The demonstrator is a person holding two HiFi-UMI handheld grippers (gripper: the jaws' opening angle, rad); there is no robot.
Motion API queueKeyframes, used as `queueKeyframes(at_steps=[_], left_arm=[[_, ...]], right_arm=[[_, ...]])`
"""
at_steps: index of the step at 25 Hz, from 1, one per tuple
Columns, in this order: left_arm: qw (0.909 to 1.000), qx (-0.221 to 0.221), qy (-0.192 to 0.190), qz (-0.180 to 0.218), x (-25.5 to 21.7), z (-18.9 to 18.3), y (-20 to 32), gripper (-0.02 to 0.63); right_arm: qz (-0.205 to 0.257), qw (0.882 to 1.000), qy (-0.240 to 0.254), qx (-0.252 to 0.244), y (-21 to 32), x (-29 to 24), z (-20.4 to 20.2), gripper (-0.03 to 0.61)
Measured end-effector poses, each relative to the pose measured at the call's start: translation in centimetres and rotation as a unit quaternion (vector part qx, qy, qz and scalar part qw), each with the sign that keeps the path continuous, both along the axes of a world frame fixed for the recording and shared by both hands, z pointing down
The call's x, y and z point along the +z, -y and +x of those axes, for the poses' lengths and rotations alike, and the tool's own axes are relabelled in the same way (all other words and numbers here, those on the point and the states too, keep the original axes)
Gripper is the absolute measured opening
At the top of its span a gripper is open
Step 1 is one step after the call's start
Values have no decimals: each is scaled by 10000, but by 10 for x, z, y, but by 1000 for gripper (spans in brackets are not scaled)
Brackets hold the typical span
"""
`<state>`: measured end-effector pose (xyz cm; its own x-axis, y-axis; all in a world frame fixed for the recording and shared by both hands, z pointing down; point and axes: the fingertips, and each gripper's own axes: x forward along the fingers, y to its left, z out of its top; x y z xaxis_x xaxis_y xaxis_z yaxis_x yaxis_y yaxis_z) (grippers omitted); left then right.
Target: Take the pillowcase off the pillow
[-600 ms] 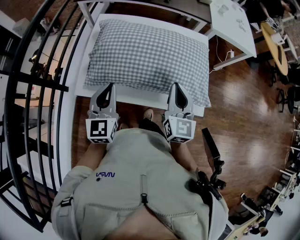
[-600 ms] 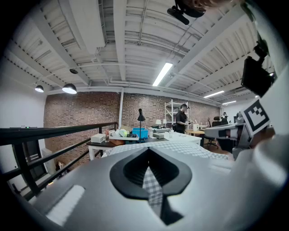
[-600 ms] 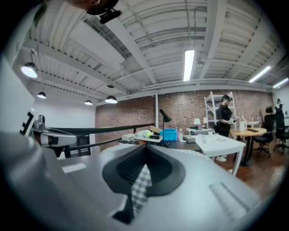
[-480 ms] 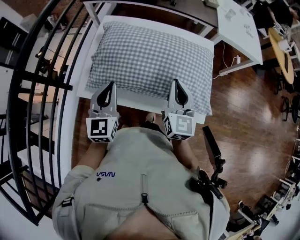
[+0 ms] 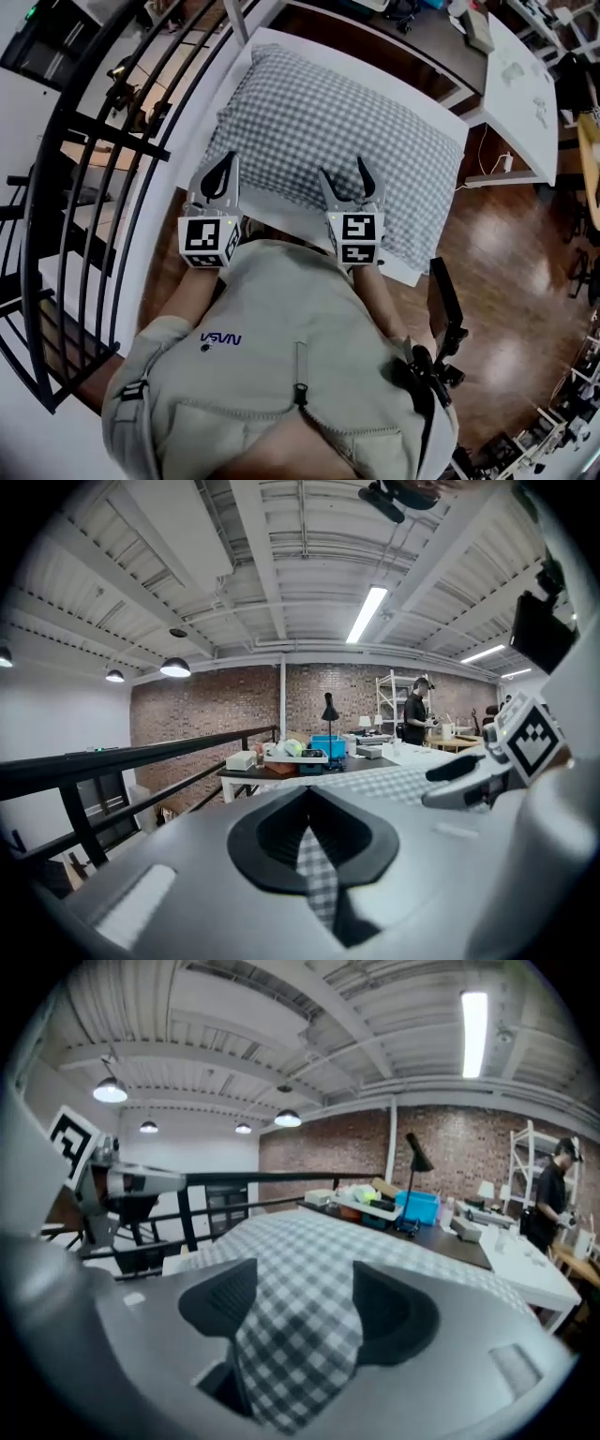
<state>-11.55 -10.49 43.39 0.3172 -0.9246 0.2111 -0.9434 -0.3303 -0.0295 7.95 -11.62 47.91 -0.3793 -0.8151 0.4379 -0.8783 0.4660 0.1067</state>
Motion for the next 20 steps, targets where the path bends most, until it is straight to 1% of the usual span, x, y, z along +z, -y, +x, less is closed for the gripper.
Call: queueKeyframes(at_steps=[1,2,3,4,5,6,8,9,11,12,14,16,18,19,20], left_arm=[[10000,-3,-1,-16,0,-9,9,6],[10000,8,5,-23,0,-17,17,6],[10000,24,15,-22,1,-24,25,6],[10000,44,21,-18,1,-29,33,6],[10000,69,23,-9,1,-34,41,6],[9999,102,20,4,1,-37,48,6],[9998,174,-10,7,2,-39,58,6],[9998,206,-32,-17,4,-39,62,6],[9996,242,-62,-110,11,-40,67,6],[9996,239,-67,-160,16,-41,69,6],[9993,220,-50,-296,30,-44,70,6],[9983,218,6,-534,50,-48,66,6],[9953,292,26,-924,78,-48,57,6],[9924,377,7,-1168,94,-46,52,6],[9887,495,-32,-1418,110,-42,46,6]], right_arm=[[-289,9991,-308,-105,-1,18,-8,326],[-541,9960,-674,-208,-2,36,-14,327],[-710,9914,-1056,-291,-3,54,-18,328],[-784,9865,-1396,-327,-3,68,-18,328],[-784,9826,-1657,-306,-2,77,-17,300],[-734,9800,-1832,-235,0,81,-13,247],[-546,9771,-2058,13,5,73,1,147],[-435,9750,-2174,174,8,66,12,108],[-260,9684,-2426,510,15,53,36,57],[-213,9645,-2546,664,20,48,49,46],[-187,9561,-2767,942,27,44,74,44],[-235,9478,-2933,1226,31,43,98,43],[-408,9431,-2962,1457,32,46,119,43],[-532,9433,-2912,1502,32,47,125,44],[-654,9454,-2824,1489,32,49,128,60]])
